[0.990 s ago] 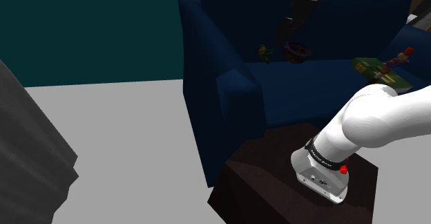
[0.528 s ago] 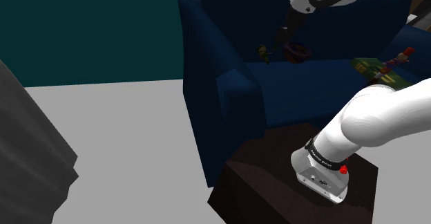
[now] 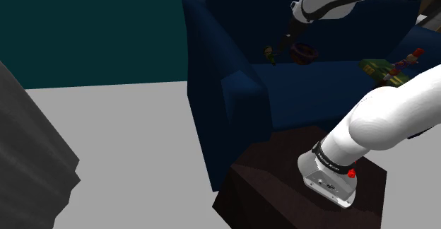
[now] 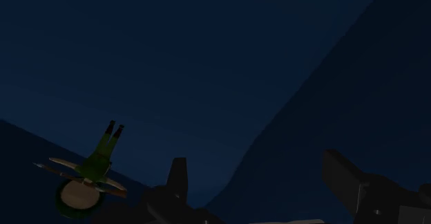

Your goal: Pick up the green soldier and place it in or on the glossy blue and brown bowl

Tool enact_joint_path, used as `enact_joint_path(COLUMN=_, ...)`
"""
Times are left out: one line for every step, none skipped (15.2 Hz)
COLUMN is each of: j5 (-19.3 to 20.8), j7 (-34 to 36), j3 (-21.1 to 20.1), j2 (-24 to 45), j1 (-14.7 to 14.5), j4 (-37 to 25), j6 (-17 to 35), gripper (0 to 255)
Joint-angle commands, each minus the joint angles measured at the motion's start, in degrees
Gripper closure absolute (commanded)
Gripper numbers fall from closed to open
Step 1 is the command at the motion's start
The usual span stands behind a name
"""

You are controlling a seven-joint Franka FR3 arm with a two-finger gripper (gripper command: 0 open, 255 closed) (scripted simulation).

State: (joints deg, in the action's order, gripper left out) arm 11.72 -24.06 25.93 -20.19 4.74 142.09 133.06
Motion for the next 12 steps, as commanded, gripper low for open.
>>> enact_joint_path(j5=-1.41, j7=-3.41, j3=2.39, j2=4.25, j1=-0.61, j4=-1.53, j6=3.57, gripper=0)
enact_joint_path(j5=-2.52, j7=-5.34, j3=3.6, j2=6.4, j1=-0.96, j4=-2.49, j6=5.09, gripper=0)
enact_joint_path(j5=-3.89, j7=-7.41, j3=4.79, j2=8.62, j1=-1.35, j4=-3.52, j6=6.54, gripper=0)
enact_joint_path(j5=-5.55, j7=-9.65, j3=5.91, j2=10.91, j1=-1.72, j4=-4.64, j6=7.91, gripper=0)
enact_joint_path(j5=-7.51, j7=-12.05, j3=7.0, j2=13.27, j1=-2.1, j4=-5.84, j6=9.19, gripper=0)
enact_joint_path(j5=-9.77, j7=-14.64, j3=7.94, j2=15.69, j1=-2.39, j4=-7.13, j6=10.35, gripper=0)
enact_joint_path(j5=-12.33, j7=-17.4, j3=8.72, j2=18.18, j1=-2.55, j4=-8.52, j6=11.38, gripper=0)
enact_joint_path(j5=-15.14, j7=-20.3, j3=9.24, j2=20.72, j1=-2.48, j4=-10.0, j6=12.25, gripper=0)
enact_joint_path(j5=-18.1, j7=-23.26, j3=9.54, j2=23.29, j1=-2.21, j4=-11.6, j6=12.97, gripper=0)
enact_joint_path(j5=-21.11, j7=-26.22, j3=9.5, j2=25.86, j1=-1.63, j4=-13.3, j6=13.53, gripper=0)
enact_joint_path(j5=-24.07, j7=-29.09, j3=9.23, j2=28.4, j1=-0.82, j4=-15.1, j6=13.93, gripper=0)
enact_joint_path(j5=-26.83, j7=-31.78, j3=8.6, j2=30.88, j1=0.35, j4=-17.0, j6=14.21, gripper=0)
